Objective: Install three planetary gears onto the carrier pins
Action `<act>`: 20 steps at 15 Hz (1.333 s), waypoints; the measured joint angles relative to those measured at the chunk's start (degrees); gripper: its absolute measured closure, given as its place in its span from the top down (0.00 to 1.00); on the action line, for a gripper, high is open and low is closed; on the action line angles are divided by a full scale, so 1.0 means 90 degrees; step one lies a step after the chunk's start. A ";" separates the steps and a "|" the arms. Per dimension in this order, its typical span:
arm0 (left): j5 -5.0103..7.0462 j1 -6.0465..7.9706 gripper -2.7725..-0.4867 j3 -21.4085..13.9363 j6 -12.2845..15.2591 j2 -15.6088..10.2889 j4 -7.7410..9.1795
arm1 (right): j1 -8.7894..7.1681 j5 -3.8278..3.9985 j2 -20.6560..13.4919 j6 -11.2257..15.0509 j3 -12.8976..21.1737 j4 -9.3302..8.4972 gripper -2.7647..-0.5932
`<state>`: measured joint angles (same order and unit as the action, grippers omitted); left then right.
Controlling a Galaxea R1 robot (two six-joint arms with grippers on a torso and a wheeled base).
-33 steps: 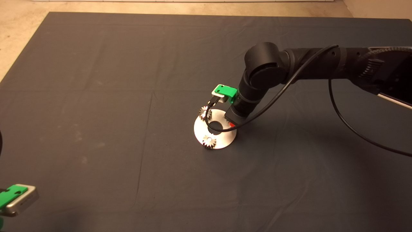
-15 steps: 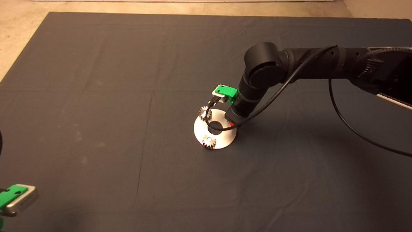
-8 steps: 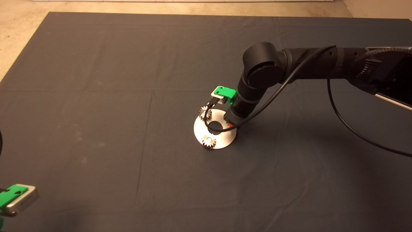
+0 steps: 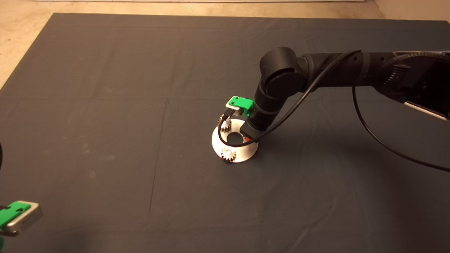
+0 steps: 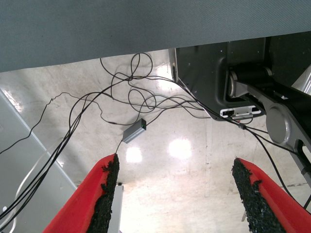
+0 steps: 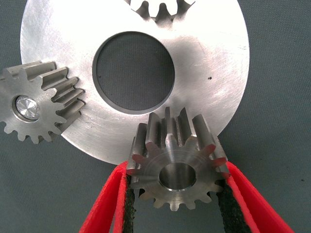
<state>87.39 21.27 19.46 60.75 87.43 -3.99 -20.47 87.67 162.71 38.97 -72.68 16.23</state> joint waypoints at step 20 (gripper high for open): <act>-0.0002 0.0001 0.49 0.0000 0.0000 0.0000 0.0000 | -0.0019 -0.0049 -0.0022 -0.0114 -0.0221 -0.0104 0.18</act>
<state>87.37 21.28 19.46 60.75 87.43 -3.99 -20.64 87.24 162.51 37.95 -74.67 15.29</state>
